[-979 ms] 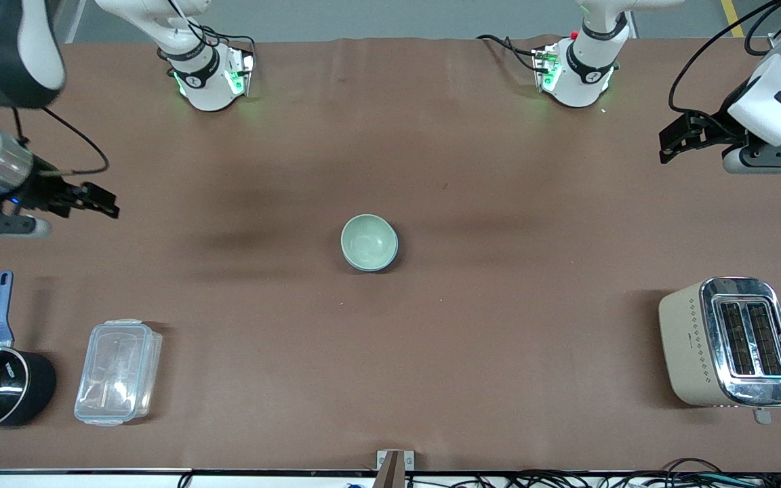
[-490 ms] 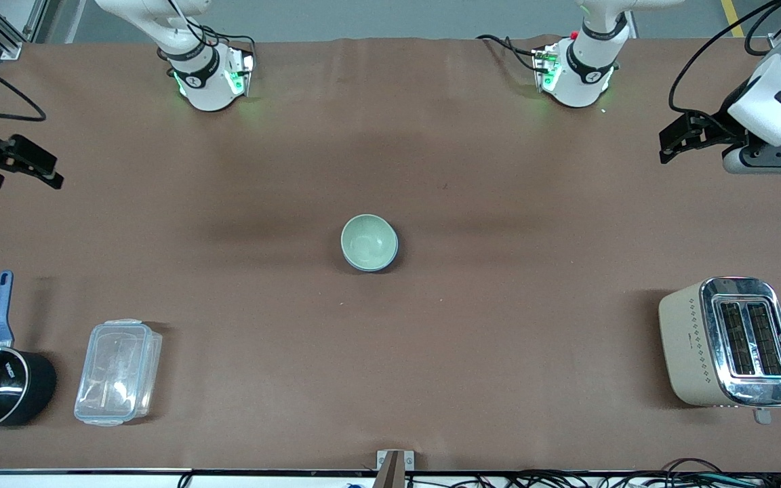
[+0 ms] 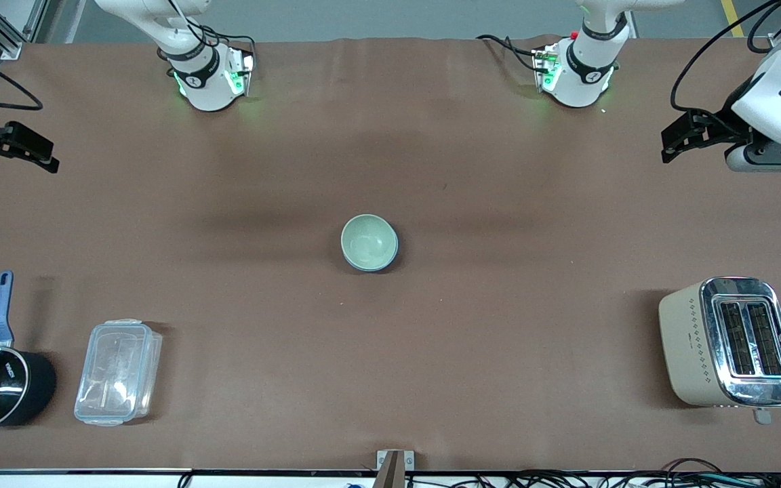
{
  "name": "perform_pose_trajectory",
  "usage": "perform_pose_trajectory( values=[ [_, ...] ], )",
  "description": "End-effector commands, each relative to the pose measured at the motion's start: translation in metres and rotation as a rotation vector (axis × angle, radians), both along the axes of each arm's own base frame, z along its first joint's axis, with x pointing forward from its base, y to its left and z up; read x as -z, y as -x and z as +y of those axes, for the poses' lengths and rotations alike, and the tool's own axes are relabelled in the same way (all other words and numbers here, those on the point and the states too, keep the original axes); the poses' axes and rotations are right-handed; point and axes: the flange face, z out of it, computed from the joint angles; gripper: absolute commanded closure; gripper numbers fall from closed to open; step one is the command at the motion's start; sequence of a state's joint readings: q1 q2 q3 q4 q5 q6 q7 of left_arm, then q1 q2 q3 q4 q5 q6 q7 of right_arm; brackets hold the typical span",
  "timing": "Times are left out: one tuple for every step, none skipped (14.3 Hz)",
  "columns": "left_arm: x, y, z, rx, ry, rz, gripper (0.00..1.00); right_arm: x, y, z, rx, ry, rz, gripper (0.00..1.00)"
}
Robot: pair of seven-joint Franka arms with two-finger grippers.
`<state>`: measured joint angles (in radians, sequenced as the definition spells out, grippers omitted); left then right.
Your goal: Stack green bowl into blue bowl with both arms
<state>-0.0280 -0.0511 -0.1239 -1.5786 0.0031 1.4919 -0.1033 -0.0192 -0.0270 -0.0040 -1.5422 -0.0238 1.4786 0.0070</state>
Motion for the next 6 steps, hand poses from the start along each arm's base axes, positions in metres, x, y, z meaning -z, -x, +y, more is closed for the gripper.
perform_pose_trajectory(
  values=[
    [-0.0099, -0.0001, 0.0040, 0.010, 0.005, -0.015, 0.00, -0.0078, -0.0018, 0.0012, 0.006, 0.012, -0.007, 0.00],
    [-0.0099, -0.0001, 0.0040, 0.010, 0.005, -0.015, 0.00, -0.0087, -0.0020, 0.0014, 0.000, 0.010, -0.010, 0.00],
    [-0.0092, -0.0002, 0.0048, 0.013, 0.005, -0.013, 0.00, -0.0096, -0.0023, 0.0007, -0.008, 0.009, -0.015, 0.00],
    [-0.0092, -0.0005, 0.0064, 0.011, 0.005, -0.013, 0.00, -0.0102, -0.0029, 0.0011, -0.011, 0.006, -0.021, 0.00],
    [-0.0090, -0.0003, 0.0064, 0.010, 0.004, -0.012, 0.00, -0.0111, -0.0033, 0.0019, -0.019, 0.006, -0.025, 0.00],
    [-0.0083, -0.0002, 0.0057, 0.008, 0.004, -0.010, 0.00, -0.0112, -0.0043, 0.0027, -0.021, 0.006, -0.033, 0.00]
  ],
)
